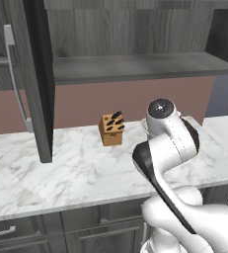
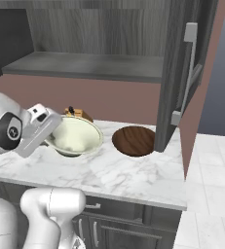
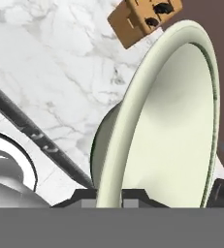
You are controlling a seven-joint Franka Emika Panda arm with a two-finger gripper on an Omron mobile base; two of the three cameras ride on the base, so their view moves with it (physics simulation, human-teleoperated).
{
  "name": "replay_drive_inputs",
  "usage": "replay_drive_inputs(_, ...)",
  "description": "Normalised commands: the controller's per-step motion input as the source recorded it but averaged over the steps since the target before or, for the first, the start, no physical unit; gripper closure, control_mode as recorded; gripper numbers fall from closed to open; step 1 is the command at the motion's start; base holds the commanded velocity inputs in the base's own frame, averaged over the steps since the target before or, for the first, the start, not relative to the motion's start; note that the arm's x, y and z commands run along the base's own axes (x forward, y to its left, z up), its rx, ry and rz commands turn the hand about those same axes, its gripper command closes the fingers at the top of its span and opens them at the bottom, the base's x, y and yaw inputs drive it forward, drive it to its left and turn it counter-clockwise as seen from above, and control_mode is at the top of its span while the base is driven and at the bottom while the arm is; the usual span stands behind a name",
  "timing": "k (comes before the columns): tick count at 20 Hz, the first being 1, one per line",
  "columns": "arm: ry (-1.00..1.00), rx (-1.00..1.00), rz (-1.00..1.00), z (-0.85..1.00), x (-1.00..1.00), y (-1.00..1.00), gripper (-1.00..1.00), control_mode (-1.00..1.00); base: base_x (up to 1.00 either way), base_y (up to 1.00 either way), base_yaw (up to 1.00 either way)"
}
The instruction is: Open the cabinet. Pick the bowls from the counter and place them in the cabinet. Then close the cabinet.
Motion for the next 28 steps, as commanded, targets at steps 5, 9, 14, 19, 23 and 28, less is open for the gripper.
replay_drive_inputs(5, 0.19, 0.00, 0.22, 0.69, -0.43, 0.00, 1.00, -1.00, 0.00, 0.00, 0.00)
replay_drive_inputs(9, 0.07, 0.00, 0.27, 0.41, -0.50, 0.00, 1.00, -1.00, 0.00, 0.00, 0.00)
replay_drive_inputs(14, -0.11, -0.01, 0.35, 0.10, -0.62, 0.01, 1.00, -1.00, 0.00, 0.00, 0.00)
replay_drive_inputs(19, -0.32, -0.03, 0.41, 0.28, -0.52, 0.02, 1.00, -1.00, 0.00, 0.00, 0.00)
replay_drive_inputs(23, -0.17, -0.02, 0.38, 0.64, -0.57, 0.00, 1.00, -1.00, 0.00, 0.00, 0.00)
replay_drive_inputs(28, -0.02, -0.05, 0.32, 0.75, -0.42, 0.00, 1.00, -1.00, 0.00, 0.00, 0.00)
